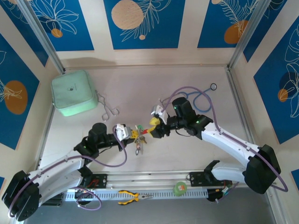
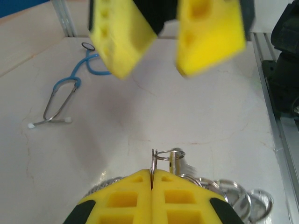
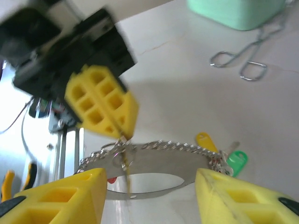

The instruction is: Put the keys on the keyring

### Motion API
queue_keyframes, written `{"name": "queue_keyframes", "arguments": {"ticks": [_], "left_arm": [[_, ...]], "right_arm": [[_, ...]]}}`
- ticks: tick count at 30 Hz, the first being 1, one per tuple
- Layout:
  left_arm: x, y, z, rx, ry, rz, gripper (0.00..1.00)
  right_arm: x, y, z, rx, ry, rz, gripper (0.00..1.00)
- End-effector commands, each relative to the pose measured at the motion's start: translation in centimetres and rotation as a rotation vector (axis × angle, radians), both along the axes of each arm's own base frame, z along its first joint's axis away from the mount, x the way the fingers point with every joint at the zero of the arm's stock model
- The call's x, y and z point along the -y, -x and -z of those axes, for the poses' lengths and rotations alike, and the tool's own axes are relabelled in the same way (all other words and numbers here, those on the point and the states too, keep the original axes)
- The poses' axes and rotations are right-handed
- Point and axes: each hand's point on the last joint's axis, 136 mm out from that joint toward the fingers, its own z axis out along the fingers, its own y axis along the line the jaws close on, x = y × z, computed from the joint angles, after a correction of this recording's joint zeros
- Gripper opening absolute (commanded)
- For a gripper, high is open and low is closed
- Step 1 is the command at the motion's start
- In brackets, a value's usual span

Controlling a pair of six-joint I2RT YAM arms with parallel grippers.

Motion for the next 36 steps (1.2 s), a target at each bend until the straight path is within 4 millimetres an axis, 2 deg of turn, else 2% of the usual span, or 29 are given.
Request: {"name": "queue_keyframes", "arguments": {"ticks": [1,4,8,13,16,18,22,25,29,36], "left_arm": [[0.4,-0.3,-2.2,0.012,0.066,-0.011,0.00],[0.3,-0.8,-1.8,-0.048,0.047,-0.047,0.00],[0.4,-0.6,-1.3,-0.084,0.044,-0.042,0.00],[0.3,-0.6,-1.4,-0.081,0.051,-0.040,0.00],[0.4,-0.4,-1.3,-0.081,0.052,-0.033,0.00],[0.4,-0.4,-1.4,-0.080,0.053,-0.031,0.00],[0.4,0.0,-1.4,-0.074,0.056,-0.011,0.00],[0.4,0.0,-1.5,-0.073,0.060,-0.010,0.00],[0.4,-0.2,-1.7,-0.090,0.077,-0.031,0.00],[0.3,-0.4,-1.8,-0.123,0.102,-0.046,0.00]], "right_arm": [[-0.9,1.6,0.1,0.112,-0.009,-0.136,0.51],[-1.8,1.8,1.0,0.200,0.046,-0.079,0.53],[-1.9,0.1,2.0,0.359,0.111,0.070,0.54],[-2.3,0.2,2.6,0.400,0.132,0.070,0.50],[-2.6,1.0,1.9,0.390,0.089,0.041,0.48],[-2.4,1.6,0.8,0.394,0.032,0.029,0.48],[-1.1,2.2,-1.4,0.383,-0.068,0.024,0.47],[-0.5,1.6,-0.2,0.405,-0.021,0.046,0.44],[-1.7,1.6,1.9,0.484,0.072,0.012,0.43],[-2.8,0.9,2.3,0.516,0.087,0.041,0.39]]}}
